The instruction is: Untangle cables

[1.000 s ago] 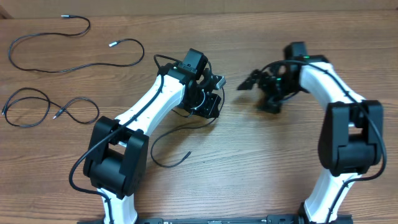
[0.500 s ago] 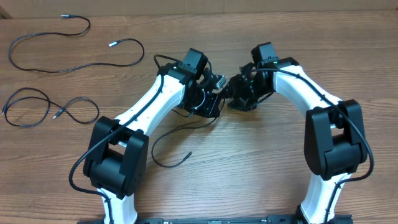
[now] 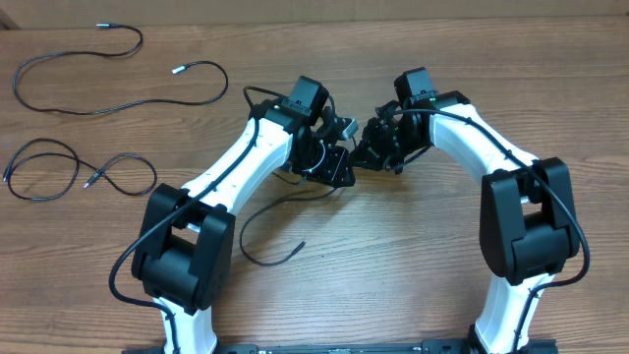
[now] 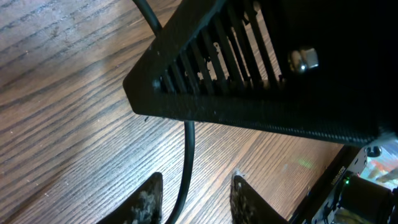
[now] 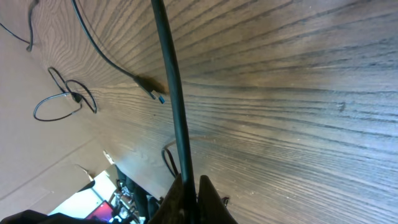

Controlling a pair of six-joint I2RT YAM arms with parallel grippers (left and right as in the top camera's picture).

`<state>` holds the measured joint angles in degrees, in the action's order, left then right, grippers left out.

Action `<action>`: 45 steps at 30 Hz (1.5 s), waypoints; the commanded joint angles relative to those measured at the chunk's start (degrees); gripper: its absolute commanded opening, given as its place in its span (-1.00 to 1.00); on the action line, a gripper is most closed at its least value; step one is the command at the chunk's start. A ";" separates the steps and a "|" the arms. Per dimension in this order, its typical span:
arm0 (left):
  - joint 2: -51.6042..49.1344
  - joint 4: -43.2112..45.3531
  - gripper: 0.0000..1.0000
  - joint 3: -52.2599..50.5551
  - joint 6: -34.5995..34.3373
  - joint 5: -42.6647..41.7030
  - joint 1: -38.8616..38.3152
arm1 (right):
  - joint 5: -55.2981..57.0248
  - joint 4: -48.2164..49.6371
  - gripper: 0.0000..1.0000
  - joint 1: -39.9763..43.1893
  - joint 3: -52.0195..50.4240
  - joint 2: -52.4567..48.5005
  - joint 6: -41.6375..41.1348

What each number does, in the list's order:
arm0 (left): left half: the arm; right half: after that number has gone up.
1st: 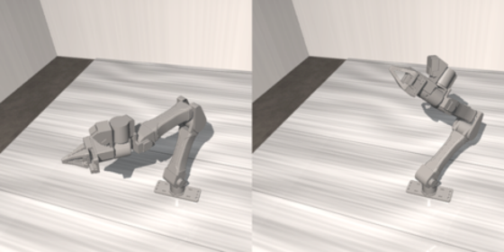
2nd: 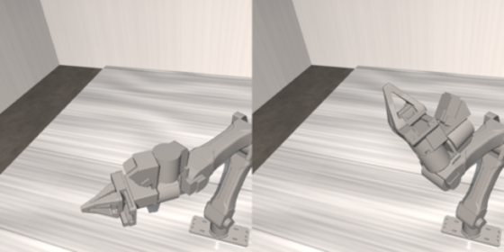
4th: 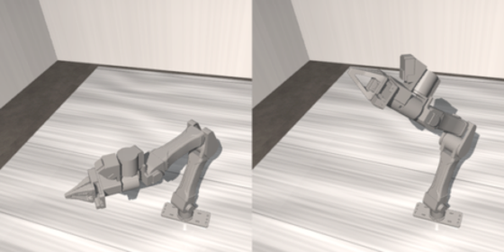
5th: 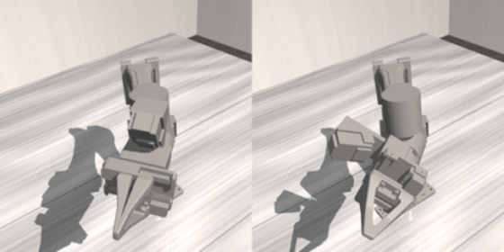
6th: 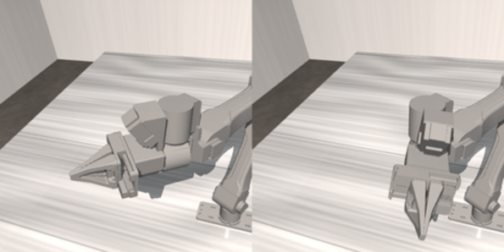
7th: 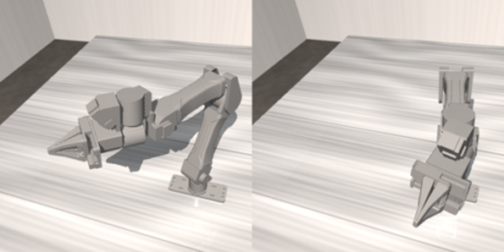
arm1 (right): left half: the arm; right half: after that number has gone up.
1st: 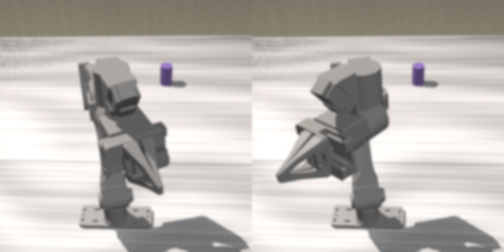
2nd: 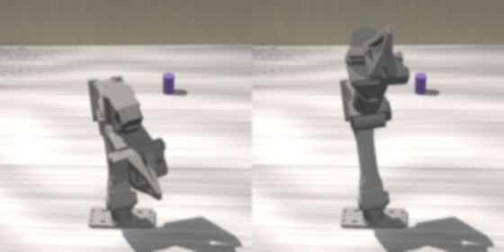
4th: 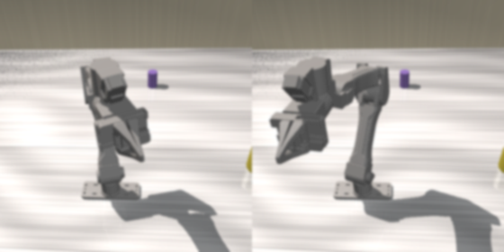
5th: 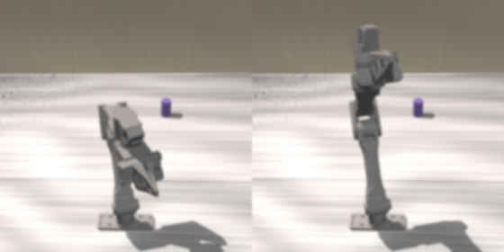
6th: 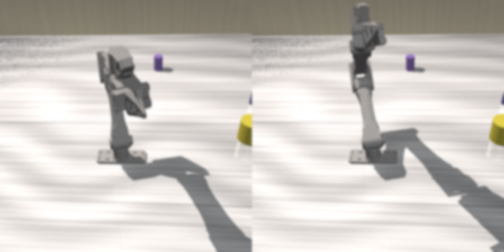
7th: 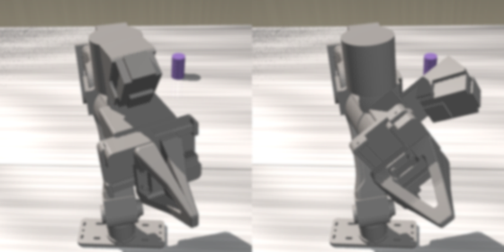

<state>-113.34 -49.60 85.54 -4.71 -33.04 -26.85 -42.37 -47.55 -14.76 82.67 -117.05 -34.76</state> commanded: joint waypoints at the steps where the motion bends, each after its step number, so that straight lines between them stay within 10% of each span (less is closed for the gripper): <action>1: 1.60 0.20 -0.16 -0.20 4.31 -1.05 0.26 | -1.46 0.22 -0.92 -0.17 0.96 1.75 -1.09; 22: 1.68 -0.79 -0.91 -0.17 6.45 3.04 -0.24 | -2.40 0.68 -0.91 -0.28 0.96 1.75 -0.83; 23: 1.79 -0.79 -0.92 -0.20 6.45 3.02 -0.15 | -1.97 0.57 -0.75 -0.28 0.96 1.75 -0.83; 24: 2.14 -0.90 -0.92 -0.17 6.36 2.99 -0.02 | -1.25 0.46 -0.17 -0.20 0.96 1.75 -0.83; 25: 2.80 -1.11 -0.92 -0.15 6.19 3.02 0.15 | -0.96 0.37 1.00 0.00 0.96 1.75 -0.81; 45: 32.06 -0.81 -0.92 -0.13 -5.03 13.75 3.61 | 11.91 0.39 1.00 13.62 0.96 1.75 -0.83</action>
<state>-82.26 -50.78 85.43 -5.13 -23.22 -23.49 -31.57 -47.37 -1.15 82.67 -117.03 -35.79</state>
